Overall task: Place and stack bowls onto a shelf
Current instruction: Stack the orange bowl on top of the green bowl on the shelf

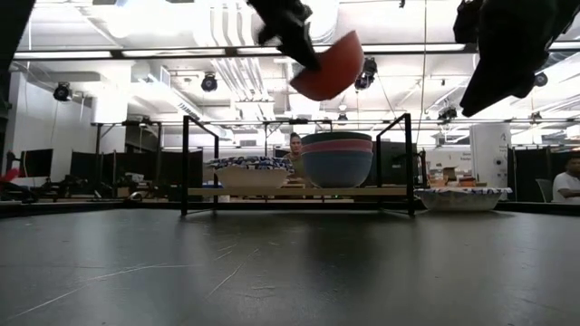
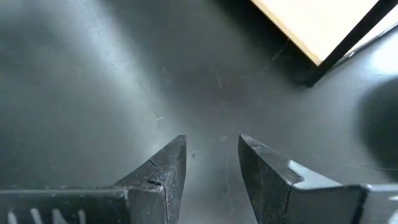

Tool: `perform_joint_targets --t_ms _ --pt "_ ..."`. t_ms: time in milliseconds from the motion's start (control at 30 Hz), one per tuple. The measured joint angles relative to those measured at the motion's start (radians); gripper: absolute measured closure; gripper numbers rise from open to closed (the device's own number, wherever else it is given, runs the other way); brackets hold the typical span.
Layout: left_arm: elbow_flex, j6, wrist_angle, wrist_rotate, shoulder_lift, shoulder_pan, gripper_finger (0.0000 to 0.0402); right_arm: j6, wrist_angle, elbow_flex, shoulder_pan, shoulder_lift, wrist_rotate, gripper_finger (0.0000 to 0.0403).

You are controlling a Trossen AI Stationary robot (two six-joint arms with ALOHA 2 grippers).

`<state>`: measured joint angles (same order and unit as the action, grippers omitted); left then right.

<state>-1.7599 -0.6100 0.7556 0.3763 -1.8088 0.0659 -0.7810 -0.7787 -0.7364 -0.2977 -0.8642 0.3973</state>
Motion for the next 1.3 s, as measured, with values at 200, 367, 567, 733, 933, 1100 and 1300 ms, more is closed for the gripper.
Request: perform_joint_targets --t_ms 200,367,567,733,933,1100,1300 --pt "-0.007 -0.009 -0.168 -0.148 -0.069 0.152 0.0401 -0.032 0.0 0.0 -0.039 -0.001 0.052 0.0268" --pt "-0.012 0.021 -0.171 -0.163 -0.125 0.208 0.04 -0.033 0.001 0.001 -0.043 -0.001 0.058 0.0268" --pt "-0.012 0.033 -0.178 -0.167 -0.16 0.228 0.0369 -0.029 -0.001 0.003 -0.043 -0.001 0.098 0.0268" --pt "-0.012 0.033 -0.187 -0.167 -0.161 0.228 0.0337 -0.029 0.0 0.003 -0.043 -0.001 0.104 0.0268" --pt "-0.012 0.109 -0.184 -0.149 -0.144 0.223 0.0308 -0.03 0.014 0.004 -0.042 -0.001 0.141 0.0268" --pt "-0.012 0.214 -0.124 -0.143 -0.106 0.205 0.0302 -0.012 0.075 0.006 -0.042 -0.002 0.24 0.0268" --pt "0.017 0.342 -0.085 -0.152 -0.01 0.159 0.0301 0.112 0.231 0.007 -0.005 -0.002 0.287 0.0268"
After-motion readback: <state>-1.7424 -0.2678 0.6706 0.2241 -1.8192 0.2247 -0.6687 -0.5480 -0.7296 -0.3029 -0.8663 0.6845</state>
